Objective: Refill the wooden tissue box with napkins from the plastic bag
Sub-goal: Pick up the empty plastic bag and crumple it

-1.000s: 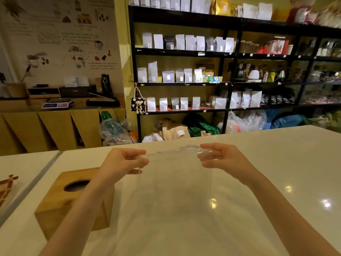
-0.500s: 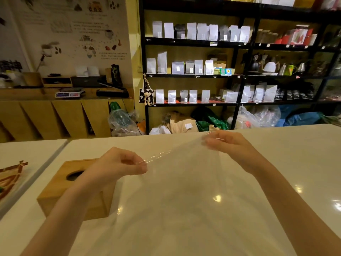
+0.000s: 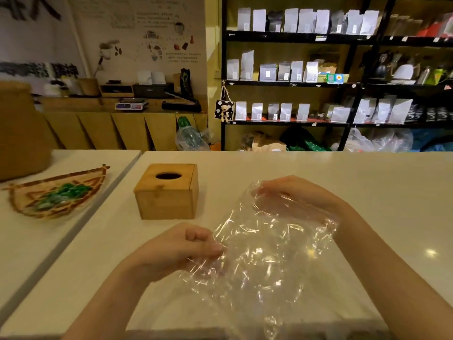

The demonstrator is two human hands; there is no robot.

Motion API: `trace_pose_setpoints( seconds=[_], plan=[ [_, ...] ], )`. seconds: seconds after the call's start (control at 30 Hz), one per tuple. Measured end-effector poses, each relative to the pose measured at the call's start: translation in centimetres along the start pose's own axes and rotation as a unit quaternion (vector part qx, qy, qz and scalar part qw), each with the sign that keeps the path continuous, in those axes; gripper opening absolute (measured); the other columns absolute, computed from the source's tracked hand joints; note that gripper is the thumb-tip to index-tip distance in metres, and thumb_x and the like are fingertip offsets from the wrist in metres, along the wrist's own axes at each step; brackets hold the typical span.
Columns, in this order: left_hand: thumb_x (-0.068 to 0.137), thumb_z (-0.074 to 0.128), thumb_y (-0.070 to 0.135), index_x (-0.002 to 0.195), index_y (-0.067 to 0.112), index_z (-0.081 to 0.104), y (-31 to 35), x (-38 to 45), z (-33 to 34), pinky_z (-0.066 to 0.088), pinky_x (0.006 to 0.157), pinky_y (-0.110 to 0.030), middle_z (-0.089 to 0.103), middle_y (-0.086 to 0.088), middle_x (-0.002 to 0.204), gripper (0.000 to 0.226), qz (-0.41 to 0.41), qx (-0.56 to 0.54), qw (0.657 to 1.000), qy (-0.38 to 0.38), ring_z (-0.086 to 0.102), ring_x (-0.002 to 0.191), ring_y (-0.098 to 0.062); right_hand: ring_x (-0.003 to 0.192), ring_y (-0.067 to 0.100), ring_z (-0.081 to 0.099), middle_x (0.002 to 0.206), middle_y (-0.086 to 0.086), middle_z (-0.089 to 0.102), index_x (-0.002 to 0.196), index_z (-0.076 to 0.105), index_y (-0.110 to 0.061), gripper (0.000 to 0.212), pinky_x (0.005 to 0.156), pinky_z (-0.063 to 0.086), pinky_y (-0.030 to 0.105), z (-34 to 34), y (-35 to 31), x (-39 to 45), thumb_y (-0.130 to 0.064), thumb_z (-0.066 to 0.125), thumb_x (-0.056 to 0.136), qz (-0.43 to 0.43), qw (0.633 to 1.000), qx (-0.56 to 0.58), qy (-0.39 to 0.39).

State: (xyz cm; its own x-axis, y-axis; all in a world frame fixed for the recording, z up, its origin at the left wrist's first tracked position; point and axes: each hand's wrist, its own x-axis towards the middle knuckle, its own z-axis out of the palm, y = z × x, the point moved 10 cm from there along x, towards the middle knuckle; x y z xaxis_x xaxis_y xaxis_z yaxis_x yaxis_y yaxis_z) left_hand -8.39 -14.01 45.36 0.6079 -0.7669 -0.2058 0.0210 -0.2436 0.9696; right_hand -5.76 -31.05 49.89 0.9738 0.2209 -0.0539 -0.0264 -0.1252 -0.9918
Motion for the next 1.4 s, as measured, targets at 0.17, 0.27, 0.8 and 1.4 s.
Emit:
trace_pose_setpoints(
  seconds=[0.17,0.27,0.8,1.4],
  plan=[
    [0.059,0.074,0.023,0.085,0.002,0.069,-5.5,-7.5,0.9,0.054,0.052,-0.020,0.070,-0.004,0.066,0.034,0.026,-0.159,0.983,0.082,0.066,0.058,-0.012,0.120,0.036,0.052,0.121,0.030,0.058,0.119,0.054,0.008,0.078,0.108,0.034,0.040,9.6,1.9,-6.0,-0.049,0.008,0.092,-0.057,0.932,0.355,-0.054],
    [0.061,0.072,0.023,0.075,0.011,0.073,-9.6,-12.1,2.0,0.053,0.051,-0.017,0.069,0.001,0.063,0.018,0.035,-0.212,0.968,0.127,0.062,0.054,-0.008,0.136,0.037,0.030,0.142,0.028,0.039,0.139,0.030,0.004,0.084,0.117,0.011,0.046,16.7,4.0,-10.2,-0.063,0.022,0.089,-0.052,0.882,0.442,-0.158],
    [0.078,0.066,0.003,0.112,0.004,0.050,-37.7,-18.2,6.0,0.055,0.069,-0.033,0.068,-0.024,0.091,0.037,-0.180,-0.174,0.915,0.317,0.066,0.079,-0.032,0.064,0.013,0.071,0.094,0.017,0.069,0.106,0.058,-0.009,0.027,0.054,0.055,0.020,25.3,36.8,-17.7,0.005,0.059,0.082,0.304,0.921,0.142,0.199],
    [0.077,0.066,-0.002,0.110,-0.002,0.054,-75.6,0.0,5.7,0.048,0.091,-0.043,0.055,-0.007,0.085,0.036,-0.196,-0.008,0.941,0.277,0.058,0.093,-0.033,0.079,0.020,0.061,0.089,0.005,0.063,0.129,0.042,-0.005,0.045,0.070,0.056,0.035,24.8,77.8,-6.0,-0.001,0.053,0.085,0.299,0.893,-0.001,0.335]
  ],
)
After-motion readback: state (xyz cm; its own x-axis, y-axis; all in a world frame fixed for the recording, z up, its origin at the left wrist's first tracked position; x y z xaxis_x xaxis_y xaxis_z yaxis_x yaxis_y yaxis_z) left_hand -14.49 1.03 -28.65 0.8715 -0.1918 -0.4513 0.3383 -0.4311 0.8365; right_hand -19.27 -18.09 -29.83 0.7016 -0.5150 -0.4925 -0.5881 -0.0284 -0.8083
